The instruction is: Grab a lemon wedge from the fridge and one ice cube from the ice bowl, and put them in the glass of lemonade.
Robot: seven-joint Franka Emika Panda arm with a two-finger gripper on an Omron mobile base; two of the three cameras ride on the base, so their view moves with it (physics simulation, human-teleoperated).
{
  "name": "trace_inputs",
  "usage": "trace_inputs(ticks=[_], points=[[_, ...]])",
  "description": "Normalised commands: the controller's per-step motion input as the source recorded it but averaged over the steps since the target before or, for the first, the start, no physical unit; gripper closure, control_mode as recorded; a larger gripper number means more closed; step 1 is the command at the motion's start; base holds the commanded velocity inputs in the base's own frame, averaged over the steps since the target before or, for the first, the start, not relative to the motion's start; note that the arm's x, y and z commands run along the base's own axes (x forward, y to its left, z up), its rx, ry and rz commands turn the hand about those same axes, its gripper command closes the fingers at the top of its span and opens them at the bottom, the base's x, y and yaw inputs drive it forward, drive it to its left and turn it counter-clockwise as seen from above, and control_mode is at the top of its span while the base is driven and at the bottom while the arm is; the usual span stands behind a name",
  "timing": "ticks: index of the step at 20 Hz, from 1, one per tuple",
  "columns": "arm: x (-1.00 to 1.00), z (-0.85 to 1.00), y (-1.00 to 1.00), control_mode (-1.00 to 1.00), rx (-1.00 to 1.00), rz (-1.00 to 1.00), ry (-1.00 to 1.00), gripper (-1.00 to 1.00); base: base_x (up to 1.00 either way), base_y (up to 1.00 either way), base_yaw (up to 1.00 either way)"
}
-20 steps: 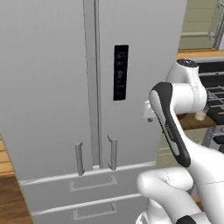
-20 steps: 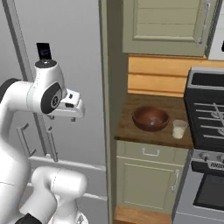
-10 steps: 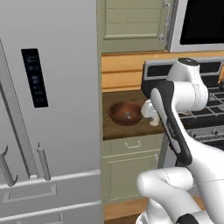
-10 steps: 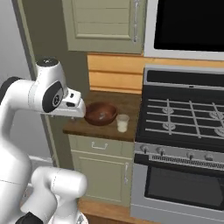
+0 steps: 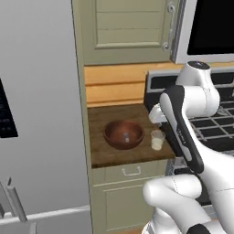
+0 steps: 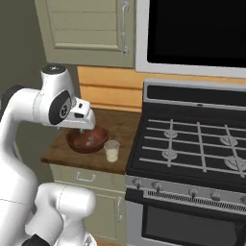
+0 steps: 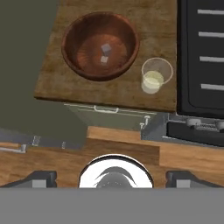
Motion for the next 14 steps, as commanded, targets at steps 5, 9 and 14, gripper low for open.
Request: trace_inputs(ticks=[5, 9, 14], points=[[0.0, 0.0, 0.0, 1.0, 0.0, 0.0, 0.0, -1.0, 0.75, -0.01, 0.19], [0.0, 0.0, 0.0, 1.0, 0.0, 0.0, 0.0, -1.0, 0.84, 0.05, 0.13], [0.0, 0.0, 0.0, 1.0, 0.0, 0.0, 0.0, -1.0, 0.39, 0.09, 0.08]])
